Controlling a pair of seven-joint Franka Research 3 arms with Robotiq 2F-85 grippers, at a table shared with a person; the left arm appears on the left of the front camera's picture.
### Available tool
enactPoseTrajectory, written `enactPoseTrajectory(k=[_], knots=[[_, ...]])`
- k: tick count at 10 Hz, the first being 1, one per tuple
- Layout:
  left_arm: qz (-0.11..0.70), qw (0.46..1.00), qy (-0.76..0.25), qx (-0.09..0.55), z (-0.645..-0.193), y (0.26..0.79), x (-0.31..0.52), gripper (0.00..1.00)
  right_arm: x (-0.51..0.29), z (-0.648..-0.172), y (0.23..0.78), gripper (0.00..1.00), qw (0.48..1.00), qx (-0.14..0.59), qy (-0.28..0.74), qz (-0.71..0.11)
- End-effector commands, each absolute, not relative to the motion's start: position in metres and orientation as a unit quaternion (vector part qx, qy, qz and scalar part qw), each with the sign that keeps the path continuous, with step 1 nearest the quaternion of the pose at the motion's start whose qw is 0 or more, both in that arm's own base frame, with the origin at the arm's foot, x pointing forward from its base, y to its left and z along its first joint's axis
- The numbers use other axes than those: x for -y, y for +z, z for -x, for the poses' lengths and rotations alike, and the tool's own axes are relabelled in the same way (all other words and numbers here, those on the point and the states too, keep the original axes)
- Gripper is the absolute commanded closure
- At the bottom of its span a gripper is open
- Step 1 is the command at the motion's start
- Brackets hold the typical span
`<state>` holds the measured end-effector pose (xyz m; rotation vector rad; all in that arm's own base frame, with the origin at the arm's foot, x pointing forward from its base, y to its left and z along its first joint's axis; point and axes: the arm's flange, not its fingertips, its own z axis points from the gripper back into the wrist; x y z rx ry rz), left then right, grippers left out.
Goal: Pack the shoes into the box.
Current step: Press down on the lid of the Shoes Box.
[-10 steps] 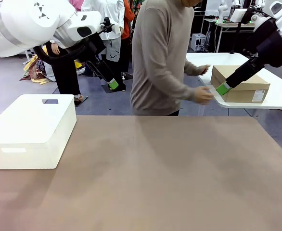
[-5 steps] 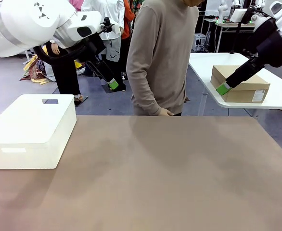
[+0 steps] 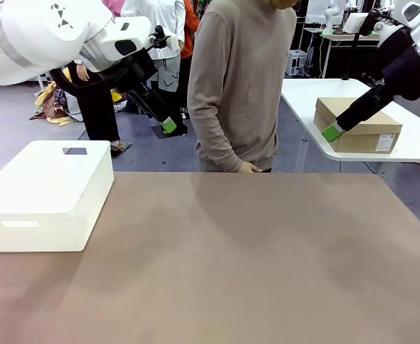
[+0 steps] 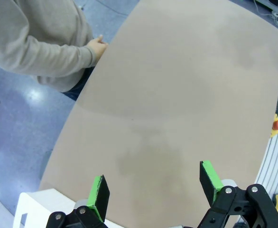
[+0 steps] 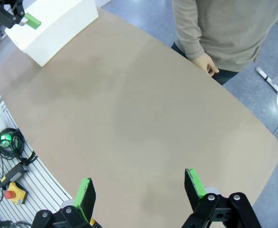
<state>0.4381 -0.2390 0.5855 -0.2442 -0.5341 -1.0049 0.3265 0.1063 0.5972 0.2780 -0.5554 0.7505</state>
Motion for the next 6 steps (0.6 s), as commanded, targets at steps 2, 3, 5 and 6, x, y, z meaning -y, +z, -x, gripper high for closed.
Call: enactPoseTrajectory(k=[2,3,5,6], knots=[[0.109,0.835,-0.478,0.249,-0.4371,0.5862,0.2376,0.00,-0.1054,-0.3276,0.5974,0.00,0.884,0.267,0.361,-0.127],[0.109,0.835,-0.478,0.249,-0.4371,0.5862,0.2376,0.00,-0.1054,-0.3276,0.5974,0.00,0.884,0.267,0.361,-0.127],[0.109,0.835,-0.478,0.249,-0.4371,0.5862,0.2376,0.00,-0.1054,-0.3276,0.5974,0.00,0.884,0.267,0.361,-0.127],[0.109,0.835,-0.478,0.249,-0.4371,0.5862,0.2376,0.00,-0.1054,-0.3276,0.5974,0.00,0.884,0.267,0.361,-0.127]])
